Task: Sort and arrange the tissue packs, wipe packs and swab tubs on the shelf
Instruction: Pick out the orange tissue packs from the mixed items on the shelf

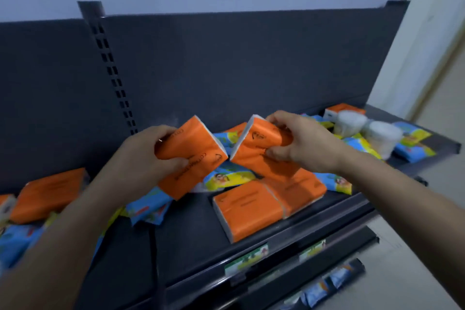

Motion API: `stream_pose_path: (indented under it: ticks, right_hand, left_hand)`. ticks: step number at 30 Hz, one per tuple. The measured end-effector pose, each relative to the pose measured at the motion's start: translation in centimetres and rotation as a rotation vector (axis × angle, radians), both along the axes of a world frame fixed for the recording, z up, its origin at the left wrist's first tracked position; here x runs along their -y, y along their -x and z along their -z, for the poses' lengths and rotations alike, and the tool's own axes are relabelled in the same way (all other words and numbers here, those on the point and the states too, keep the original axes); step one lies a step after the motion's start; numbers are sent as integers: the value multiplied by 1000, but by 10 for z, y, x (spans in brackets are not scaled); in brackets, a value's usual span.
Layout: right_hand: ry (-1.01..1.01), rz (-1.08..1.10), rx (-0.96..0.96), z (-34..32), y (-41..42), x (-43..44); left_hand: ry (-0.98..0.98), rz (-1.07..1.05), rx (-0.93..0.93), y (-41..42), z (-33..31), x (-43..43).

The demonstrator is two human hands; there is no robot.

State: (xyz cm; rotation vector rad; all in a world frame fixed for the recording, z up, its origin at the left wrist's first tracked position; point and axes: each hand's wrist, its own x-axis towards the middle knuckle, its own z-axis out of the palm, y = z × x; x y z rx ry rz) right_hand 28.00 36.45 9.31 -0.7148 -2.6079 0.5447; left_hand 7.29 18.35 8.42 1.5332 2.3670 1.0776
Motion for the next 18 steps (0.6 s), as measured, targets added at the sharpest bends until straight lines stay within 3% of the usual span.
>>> stream_pose_path:
  ticks: [7, 18]
  right_hand:
    - [-139, 81, 22, -5, -93, -94]
    - [-121, 124, 18, -13, -188, -228]
  left_hand:
    - [-56, 70, -78, -93, -10, -110]
    - [-59, 98, -84, -181, -10, -241]
